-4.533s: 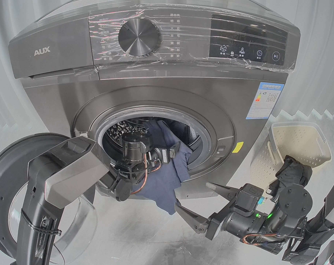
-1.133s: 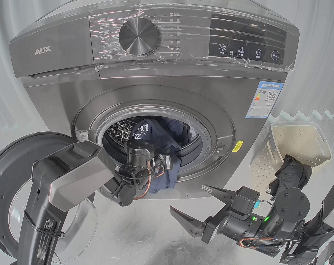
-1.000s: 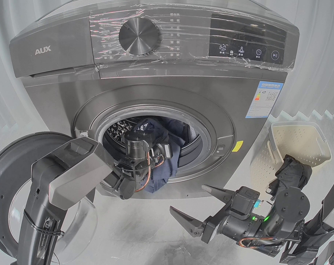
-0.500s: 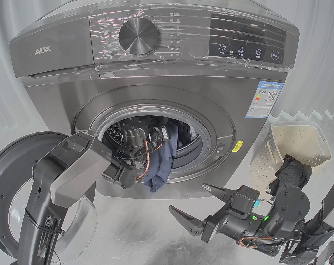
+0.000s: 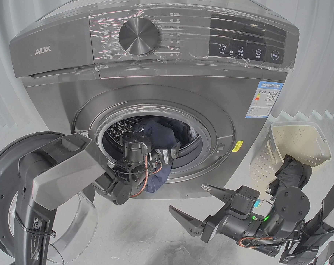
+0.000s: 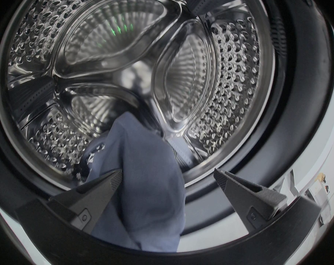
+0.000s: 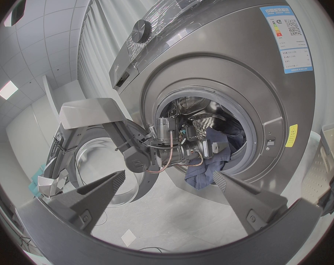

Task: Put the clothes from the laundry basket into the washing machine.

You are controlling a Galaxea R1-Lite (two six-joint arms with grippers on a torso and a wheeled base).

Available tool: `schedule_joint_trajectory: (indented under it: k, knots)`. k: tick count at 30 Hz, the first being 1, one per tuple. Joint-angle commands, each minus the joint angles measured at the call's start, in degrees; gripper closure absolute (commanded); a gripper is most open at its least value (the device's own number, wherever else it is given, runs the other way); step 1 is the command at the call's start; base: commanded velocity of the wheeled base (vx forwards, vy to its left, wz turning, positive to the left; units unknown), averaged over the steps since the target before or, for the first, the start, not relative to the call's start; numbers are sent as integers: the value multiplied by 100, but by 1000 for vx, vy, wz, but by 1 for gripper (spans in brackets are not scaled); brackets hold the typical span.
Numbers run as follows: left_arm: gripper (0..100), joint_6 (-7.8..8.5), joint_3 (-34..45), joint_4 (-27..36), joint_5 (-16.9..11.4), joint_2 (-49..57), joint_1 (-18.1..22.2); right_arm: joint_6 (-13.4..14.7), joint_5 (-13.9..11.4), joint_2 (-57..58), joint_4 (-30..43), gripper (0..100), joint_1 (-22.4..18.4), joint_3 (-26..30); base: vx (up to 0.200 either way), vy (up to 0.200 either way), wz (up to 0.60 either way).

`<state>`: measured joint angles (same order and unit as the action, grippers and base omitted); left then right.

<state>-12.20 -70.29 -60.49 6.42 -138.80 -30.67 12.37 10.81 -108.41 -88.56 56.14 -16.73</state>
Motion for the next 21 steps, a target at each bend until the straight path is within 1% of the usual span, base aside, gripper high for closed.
schedule_joint_trajectory:
  k: [1,2,4,9,16,21]
  knots:
    - [0,16,815,485,43,653,-106,2,0,-5,-3,0,11,3,0,0,0]
    - [0,16,815,485,43,653,-106,2,0,-5,-3,0,11,3,0,0,0]
    - [0,51,1061,573,69,705,-106,2,0,-5,-3,0,20,3,0,0,0]
    - [0,122,1193,609,69,679,-71,2,0,-5,-3,0,20,3,0,0,0]
    - [0,201,1158,556,61,284,0,11,9,-13,-3,0,55,3,0,0,0]
    - [0,201,1009,538,43,46,9,11,9,-13,-3,0,55,3,0,0,0]
